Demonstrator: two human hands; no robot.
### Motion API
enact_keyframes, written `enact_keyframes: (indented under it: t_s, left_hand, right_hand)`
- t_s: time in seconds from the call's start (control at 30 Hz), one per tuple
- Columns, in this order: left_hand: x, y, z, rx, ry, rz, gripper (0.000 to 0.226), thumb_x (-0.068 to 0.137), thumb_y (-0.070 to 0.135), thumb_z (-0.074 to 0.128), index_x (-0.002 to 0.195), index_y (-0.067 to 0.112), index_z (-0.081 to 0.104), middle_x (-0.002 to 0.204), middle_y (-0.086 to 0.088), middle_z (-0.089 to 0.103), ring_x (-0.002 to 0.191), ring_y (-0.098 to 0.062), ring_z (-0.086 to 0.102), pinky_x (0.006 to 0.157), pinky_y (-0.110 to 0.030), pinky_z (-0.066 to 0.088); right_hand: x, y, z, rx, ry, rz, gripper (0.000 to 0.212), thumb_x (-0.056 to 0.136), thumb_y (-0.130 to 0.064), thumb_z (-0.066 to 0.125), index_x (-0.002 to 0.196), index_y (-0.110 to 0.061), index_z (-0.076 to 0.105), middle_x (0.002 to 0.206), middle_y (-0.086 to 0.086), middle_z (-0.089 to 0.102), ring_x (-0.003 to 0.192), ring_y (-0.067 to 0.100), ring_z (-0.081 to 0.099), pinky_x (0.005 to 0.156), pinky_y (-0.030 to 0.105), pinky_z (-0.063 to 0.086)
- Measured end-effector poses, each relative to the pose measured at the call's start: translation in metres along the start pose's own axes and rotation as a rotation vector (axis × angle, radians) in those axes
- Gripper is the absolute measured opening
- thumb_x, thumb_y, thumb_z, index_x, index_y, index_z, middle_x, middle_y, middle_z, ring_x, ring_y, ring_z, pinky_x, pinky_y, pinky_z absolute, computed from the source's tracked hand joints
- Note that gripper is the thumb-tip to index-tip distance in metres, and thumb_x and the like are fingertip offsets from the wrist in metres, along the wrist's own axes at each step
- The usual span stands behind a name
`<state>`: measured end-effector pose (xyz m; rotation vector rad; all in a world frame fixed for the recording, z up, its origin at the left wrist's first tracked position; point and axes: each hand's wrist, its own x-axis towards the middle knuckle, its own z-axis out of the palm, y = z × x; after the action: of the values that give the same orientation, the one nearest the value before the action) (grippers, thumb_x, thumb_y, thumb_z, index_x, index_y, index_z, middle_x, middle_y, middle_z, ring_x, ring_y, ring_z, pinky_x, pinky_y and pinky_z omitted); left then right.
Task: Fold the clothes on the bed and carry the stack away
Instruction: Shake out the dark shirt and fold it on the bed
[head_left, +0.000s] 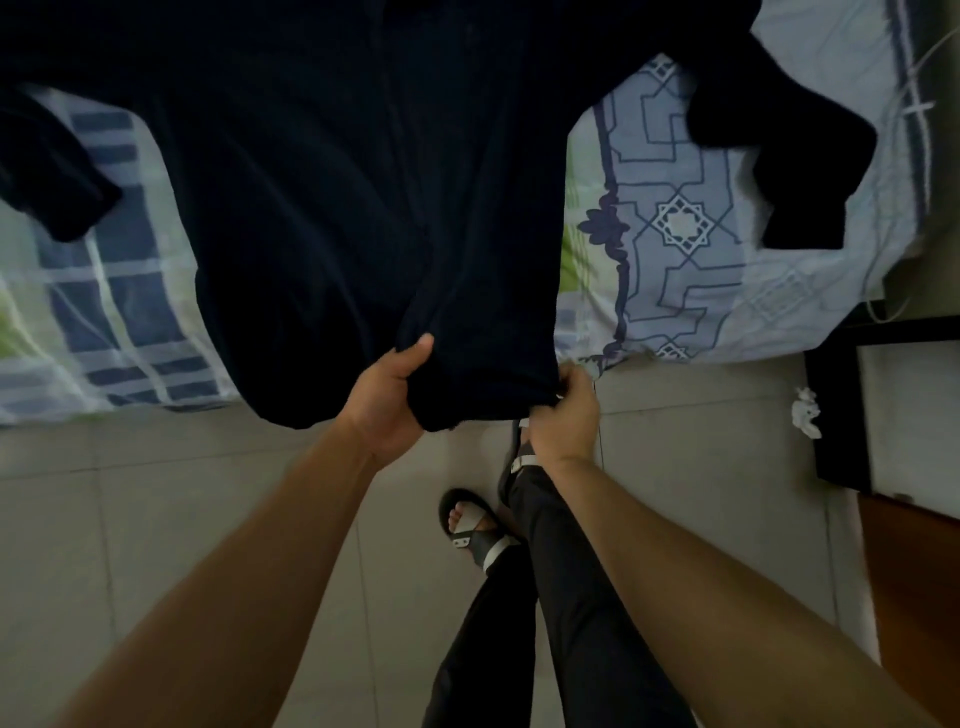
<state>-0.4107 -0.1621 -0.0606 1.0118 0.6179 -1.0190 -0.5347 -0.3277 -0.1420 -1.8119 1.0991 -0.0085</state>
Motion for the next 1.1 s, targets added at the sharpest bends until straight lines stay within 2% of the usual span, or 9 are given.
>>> enact_keyframes:
  t_s: [0.1,0.2,0.3,0.4,0.6,0.73,0.8,0.87,1.1]
  left_hand:
    - [0.01,0.003,-0.009,0.009,0.154,0.095,0.044,0.1,0.031,0.065,0.142,0.019,0.058,0.13,-0.003,0.072,0.118,-0.025,0.07,0.095,-0.045,0.058]
    - [0.019,0.0,-0.013,0.123,0.257,0.128,0.035,0.099,0.036,0.067,0.133,0.027,0.064,0.118,0.005,0.076,0.109,-0.02,0.073,0.082,-0.038,0.062]
    - [0.028,-0.009,-0.016,0.224,0.306,0.158,0.014,0.1,0.039,0.065,0.114,0.039,0.068,0.114,0.008,0.076,0.107,-0.019,0.072,0.083,-0.035,0.061]
    - [0.034,-0.019,-0.019,0.314,0.37,0.194,0.009,0.1,0.043,0.063,0.109,0.042,0.066,0.114,0.009,0.073,0.106,-0.015,0.07,0.082,-0.03,0.057]
    - [0.045,-0.053,-0.035,0.408,0.328,0.092,0.028,0.097,0.029,0.071,0.125,0.025,0.067,0.12,0.0,0.072,0.109,-0.02,0.069,0.094,-0.039,0.057]
    - [0.056,-0.064,-0.033,0.524,0.346,0.061,0.027,0.097,0.026,0.071,0.124,0.024,0.069,0.11,0.005,0.073,0.103,-0.018,0.07,0.08,-0.028,0.056]
    - [0.063,-0.063,-0.03,0.615,0.401,0.061,0.031,0.097,0.023,0.07,0.127,0.019,0.069,0.107,0.003,0.073,0.1,-0.019,0.069,0.084,-0.032,0.057]
    - [0.069,-0.058,-0.026,0.71,0.449,0.087,0.026,0.093,0.02,0.072,0.119,0.017,0.072,0.104,-0.004,0.075,0.097,-0.027,0.07,0.086,-0.039,0.058]
    - [0.087,0.009,-0.002,0.554,0.474,0.237,0.02,0.076,0.04,0.073,0.088,0.024,0.072,0.088,0.003,0.076,0.087,-0.02,0.072,0.078,-0.038,0.06]
  right_hand:
    - [0.0,0.005,-0.019,-0.037,0.053,-0.038,0.039,0.085,-0.006,0.062,0.082,-0.04,0.043,0.072,-0.016,0.056,0.07,-0.003,0.056,0.058,0.01,0.041]
    - [0.005,0.01,-0.037,-0.093,0.066,-0.079,0.039,0.087,-0.003,0.061,0.094,-0.039,0.047,0.081,-0.017,0.061,0.073,-0.004,0.061,0.061,0.008,0.043]
    - [0.008,0.018,-0.045,-0.269,-0.038,-0.101,0.037,0.093,-0.008,0.058,0.119,-0.033,0.059,0.089,-0.002,0.072,0.077,0.017,0.066,0.069,0.03,0.054]
    - [0.007,0.028,-0.046,-0.37,-0.101,-0.074,0.025,0.098,-0.011,0.053,0.116,-0.019,0.068,0.085,0.008,0.073,0.075,0.028,0.068,0.065,0.033,0.052]
    - [0.007,0.045,-0.051,0.27,-0.256,0.464,0.037,0.091,0.016,0.055,0.114,-0.008,0.071,0.098,0.017,0.076,0.079,0.025,0.074,0.062,0.028,0.059]
    - [0.02,0.058,-0.062,0.104,-0.286,0.59,0.03,0.093,0.012,0.055,0.115,-0.003,0.069,0.092,0.013,0.073,0.076,0.023,0.066,0.064,0.023,0.056]
    - [0.031,0.055,-0.071,-0.097,-0.209,0.488,0.025,0.095,0.003,0.059,0.115,-0.005,0.072,0.104,0.013,0.072,0.087,0.023,0.066,0.081,0.026,0.055]
    - [0.045,0.034,-0.079,-0.235,-0.146,0.277,0.018,0.096,-0.006,0.062,0.108,-0.011,0.075,0.101,0.007,0.072,0.084,0.016,0.065,0.075,0.017,0.048]
    - [0.126,-0.082,-0.074,-0.133,-0.023,-0.21,0.012,0.096,-0.014,0.065,0.096,-0.023,0.073,0.09,-0.015,0.069,0.086,-0.014,0.061,0.075,-0.002,0.041]
